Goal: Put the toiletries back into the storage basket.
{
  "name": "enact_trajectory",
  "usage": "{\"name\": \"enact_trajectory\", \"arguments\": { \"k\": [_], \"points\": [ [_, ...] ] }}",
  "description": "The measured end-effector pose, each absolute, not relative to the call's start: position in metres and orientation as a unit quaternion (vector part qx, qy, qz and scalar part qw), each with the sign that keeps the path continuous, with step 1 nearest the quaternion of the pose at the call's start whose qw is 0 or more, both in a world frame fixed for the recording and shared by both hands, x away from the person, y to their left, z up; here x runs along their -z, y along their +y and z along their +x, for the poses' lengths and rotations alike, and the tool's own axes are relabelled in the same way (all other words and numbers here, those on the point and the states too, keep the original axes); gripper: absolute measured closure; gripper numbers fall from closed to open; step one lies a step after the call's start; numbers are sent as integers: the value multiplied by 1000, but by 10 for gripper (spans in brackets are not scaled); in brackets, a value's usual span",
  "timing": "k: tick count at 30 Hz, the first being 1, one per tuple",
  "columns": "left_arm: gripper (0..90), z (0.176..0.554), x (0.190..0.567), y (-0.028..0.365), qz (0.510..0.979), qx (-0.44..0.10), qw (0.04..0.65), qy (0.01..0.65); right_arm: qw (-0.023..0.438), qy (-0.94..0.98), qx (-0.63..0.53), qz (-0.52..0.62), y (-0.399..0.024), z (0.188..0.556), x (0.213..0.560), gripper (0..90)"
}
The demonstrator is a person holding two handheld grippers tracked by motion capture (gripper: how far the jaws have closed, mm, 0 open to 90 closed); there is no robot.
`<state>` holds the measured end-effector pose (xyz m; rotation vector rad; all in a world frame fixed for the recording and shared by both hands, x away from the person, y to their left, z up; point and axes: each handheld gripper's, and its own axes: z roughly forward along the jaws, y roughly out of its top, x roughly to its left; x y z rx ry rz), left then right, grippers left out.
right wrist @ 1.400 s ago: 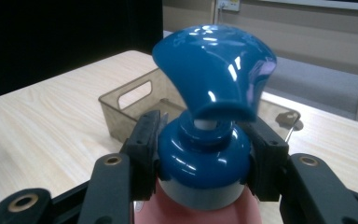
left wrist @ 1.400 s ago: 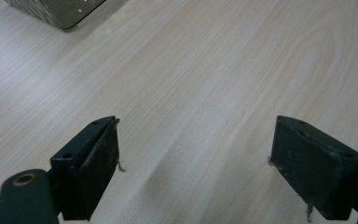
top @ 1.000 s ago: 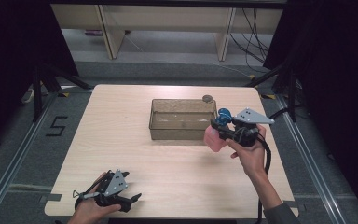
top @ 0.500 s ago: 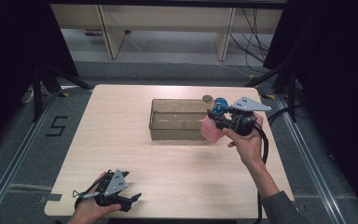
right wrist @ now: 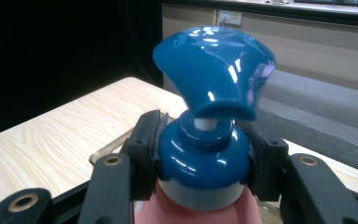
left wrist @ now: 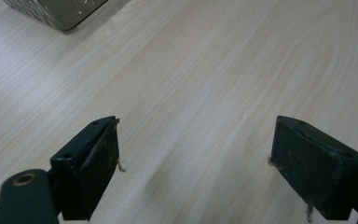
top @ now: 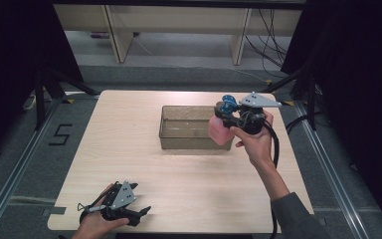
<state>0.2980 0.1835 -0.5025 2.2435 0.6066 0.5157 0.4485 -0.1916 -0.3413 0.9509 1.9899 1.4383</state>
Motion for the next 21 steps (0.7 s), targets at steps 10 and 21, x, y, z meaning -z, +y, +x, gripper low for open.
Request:
{"name": "enact_trajectory", "arguments": {
  "k": [10, 21],
  "points": [
    [149, 297, 502, 184, 877, -201, 368, 233, 255, 720, -520, 383, -183, 470, 350, 536],
    [149, 297, 502, 183, 877, -198, 371, 232, 261, 702, -509, 423, -181, 491, 363, 536]
  ]
}}
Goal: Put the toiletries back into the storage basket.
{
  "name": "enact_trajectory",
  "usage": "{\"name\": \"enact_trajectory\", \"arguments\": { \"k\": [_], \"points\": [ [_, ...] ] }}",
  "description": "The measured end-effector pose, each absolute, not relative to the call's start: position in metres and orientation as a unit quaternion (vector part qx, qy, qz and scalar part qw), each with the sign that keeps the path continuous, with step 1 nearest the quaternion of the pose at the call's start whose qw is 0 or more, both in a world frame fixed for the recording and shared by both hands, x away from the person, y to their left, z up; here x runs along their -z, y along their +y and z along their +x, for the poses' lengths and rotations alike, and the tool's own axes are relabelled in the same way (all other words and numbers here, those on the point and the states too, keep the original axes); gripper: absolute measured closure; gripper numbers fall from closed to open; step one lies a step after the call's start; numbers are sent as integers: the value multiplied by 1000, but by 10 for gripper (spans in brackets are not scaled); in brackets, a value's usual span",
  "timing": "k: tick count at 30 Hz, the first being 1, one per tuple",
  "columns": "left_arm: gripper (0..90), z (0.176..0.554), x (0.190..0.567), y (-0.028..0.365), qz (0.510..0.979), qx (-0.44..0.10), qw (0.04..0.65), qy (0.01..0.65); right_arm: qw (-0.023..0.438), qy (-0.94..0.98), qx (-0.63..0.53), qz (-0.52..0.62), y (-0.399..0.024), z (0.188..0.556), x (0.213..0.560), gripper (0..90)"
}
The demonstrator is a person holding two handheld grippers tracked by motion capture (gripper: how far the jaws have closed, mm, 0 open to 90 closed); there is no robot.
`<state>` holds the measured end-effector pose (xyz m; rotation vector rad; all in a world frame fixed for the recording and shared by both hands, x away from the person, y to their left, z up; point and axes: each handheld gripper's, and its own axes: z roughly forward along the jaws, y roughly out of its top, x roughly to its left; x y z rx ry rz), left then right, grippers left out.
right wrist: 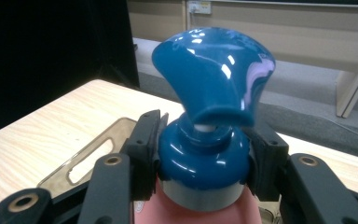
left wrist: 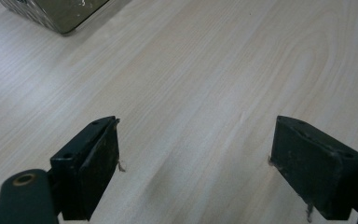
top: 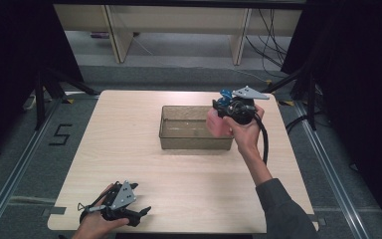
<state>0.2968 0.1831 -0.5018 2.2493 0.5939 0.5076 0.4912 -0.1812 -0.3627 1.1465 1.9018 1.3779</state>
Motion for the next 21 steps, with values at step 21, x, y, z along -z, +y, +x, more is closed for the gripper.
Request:
{"name": "enact_trajectory", "arguments": {
  "k": [21],
  "points": [
    [149, 296, 501, 182, 873, -200, 377, 235, 270, 696, -488, 451, -175, 506, 389, 536]
  ]
}}
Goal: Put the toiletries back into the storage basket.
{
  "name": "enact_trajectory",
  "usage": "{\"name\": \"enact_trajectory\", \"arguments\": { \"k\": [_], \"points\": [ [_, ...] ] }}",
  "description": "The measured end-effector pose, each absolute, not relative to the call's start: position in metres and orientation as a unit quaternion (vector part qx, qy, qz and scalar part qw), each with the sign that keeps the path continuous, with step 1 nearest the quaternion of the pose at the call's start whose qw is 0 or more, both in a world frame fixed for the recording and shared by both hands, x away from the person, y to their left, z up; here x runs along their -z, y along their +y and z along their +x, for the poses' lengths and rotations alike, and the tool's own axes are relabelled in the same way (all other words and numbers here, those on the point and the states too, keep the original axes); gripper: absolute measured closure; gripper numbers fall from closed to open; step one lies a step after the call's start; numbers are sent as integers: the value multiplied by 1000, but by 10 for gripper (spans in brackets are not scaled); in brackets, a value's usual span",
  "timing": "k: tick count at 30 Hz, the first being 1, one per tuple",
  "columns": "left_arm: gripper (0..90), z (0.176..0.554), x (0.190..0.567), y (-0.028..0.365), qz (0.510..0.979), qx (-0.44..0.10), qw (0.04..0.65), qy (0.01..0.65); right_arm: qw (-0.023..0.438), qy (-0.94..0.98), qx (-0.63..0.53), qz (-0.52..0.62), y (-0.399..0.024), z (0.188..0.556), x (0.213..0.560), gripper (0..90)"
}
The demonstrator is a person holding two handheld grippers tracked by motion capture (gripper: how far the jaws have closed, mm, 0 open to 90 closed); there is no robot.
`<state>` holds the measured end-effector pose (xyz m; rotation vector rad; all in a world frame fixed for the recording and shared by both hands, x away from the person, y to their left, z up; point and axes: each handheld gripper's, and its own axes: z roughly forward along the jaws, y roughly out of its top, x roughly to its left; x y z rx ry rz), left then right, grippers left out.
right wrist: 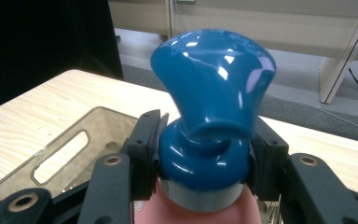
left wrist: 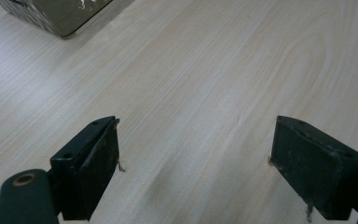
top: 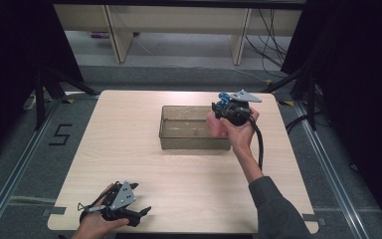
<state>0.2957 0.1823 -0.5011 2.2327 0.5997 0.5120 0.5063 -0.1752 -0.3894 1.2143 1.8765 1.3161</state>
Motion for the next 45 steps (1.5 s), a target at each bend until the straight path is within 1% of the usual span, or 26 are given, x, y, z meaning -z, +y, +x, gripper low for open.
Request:
{"name": "enact_trajectory", "arguments": {
  "k": [1, 3, 5, 7, 8, 9, 11, 13, 19, 25, 26, 28, 32, 33, 35, 36, 38, 40, 44, 45],
  "points": [
    [149, 296, 501, 182, 873, -200, 377, 235, 277, 703, -481, 446, -176, 507, 391, 536],
    [149, 296, 501, 182, 874, -202, 375, 234, 267, 700, -484, 453, -175, 506, 394, 536],
    [149, 296, 501, 183, 876, -199, 373, 230, 271, 702, -483, 448, -176, 507, 397, 536],
    [149, 296, 501, 183, 877, -199, 373, 230, 265, 701, -480, 456, -176, 507, 400, 536],
    [149, 296, 502, 182, 875, -198, 376, 233, 273, 708, -474, 447, -178, 508, 401, 536],
    [149, 296, 501, 182, 874, -197, 376, 235, 262, 704, -477, 456, -177, 507, 402, 536],
    [149, 296, 502, 182, 874, -197, 378, 234, 269, 708, -472, 452, -178, 508, 404, 536],
    [149, 296, 502, 182, 873, -201, 378, 235, 264, 707, -472, 456, -179, 508, 406, 536],
    [149, 296, 501, 182, 874, -198, 377, 234, 267, 705, -469, 460, -181, 510, 410, 536],
    [149, 296, 502, 182, 872, -196, 380, 237, 257, 700, -468, 475, -180, 509, 415, 536],
    [149, 296, 502, 181, 871, -195, 383, 238, 264, 702, -472, 464, -181, 511, 417, 536],
    [149, 296, 501, 183, 877, -199, 372, 230, 259, 702, -470, 468, -181, 510, 419, 536],
    [149, 296, 501, 182, 873, -207, 374, 235, 255, 705, -466, 470, -182, 510, 425, 536],
    [149, 296, 501, 183, 876, -199, 373, 233, 258, 708, -463, 468, -182, 510, 426, 536],
    [149, 296, 501, 182, 872, -203, 378, 236, 251, 706, -463, 473, -181, 510, 428, 536],
    [149, 296, 501, 182, 873, -205, 375, 235, 259, 712, -459, 463, -181, 510, 430, 536],
    [149, 296, 501, 182, 873, -207, 373, 235, 252, 708, -461, 472, -181, 509, 431, 536],
    [149, 296, 502, 182, 872, -203, 377, 236, 264, 712, -456, 465, -182, 510, 432, 536],
    [149, 296, 501, 182, 872, -204, 377, 236, 252, 711, -456, 473, -182, 508, 433, 536],
    [149, 296, 502, 182, 872, -204, 377, 236, 258, 714, -455, 466, -183, 509, 434, 536]
  ]
}}
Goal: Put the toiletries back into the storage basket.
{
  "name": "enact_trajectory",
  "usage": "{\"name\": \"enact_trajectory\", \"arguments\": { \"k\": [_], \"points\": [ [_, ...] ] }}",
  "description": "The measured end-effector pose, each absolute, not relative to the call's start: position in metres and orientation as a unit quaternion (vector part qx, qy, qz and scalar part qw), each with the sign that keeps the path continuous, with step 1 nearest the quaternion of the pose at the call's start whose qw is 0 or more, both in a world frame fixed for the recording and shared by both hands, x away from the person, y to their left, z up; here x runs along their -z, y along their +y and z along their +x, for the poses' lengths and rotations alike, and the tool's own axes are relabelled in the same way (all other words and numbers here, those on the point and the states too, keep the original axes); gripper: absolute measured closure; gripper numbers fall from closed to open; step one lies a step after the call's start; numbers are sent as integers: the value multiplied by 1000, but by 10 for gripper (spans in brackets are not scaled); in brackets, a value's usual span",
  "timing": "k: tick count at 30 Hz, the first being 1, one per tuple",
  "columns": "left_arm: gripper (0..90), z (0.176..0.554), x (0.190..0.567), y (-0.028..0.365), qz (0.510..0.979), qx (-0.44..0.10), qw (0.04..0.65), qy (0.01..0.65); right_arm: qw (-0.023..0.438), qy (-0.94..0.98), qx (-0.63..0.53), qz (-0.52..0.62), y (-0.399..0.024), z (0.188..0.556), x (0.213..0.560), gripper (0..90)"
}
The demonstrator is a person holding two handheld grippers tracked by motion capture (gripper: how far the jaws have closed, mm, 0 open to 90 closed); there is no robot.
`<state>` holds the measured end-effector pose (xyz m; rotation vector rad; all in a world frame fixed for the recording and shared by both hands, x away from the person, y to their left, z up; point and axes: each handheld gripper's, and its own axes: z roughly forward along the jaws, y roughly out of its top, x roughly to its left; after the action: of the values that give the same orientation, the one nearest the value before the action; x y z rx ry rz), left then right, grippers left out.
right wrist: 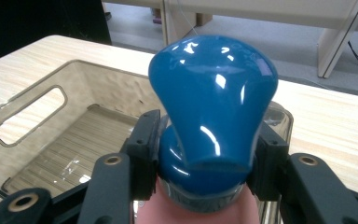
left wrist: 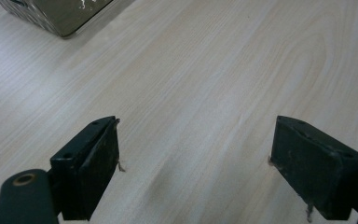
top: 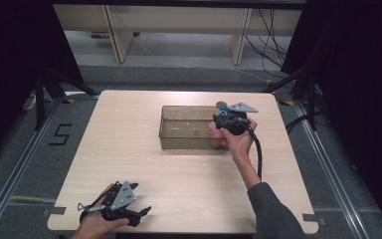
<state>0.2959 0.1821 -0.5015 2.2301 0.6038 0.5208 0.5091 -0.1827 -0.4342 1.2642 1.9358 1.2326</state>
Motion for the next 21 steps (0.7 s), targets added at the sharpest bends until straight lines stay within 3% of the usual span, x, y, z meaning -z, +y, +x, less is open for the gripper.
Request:
{"name": "enact_trajectory", "arguments": {
  "k": [16, 21],
  "points": [
    [149, 296, 503, 181, 873, -204, 375, 237, 278, 713, -454, 456, -180, 505, 441, 528],
    [149, 297, 503, 182, 874, -201, 373, 238, 286, 699, -463, 463, -183, 500, 436, 329]
  ]
}}
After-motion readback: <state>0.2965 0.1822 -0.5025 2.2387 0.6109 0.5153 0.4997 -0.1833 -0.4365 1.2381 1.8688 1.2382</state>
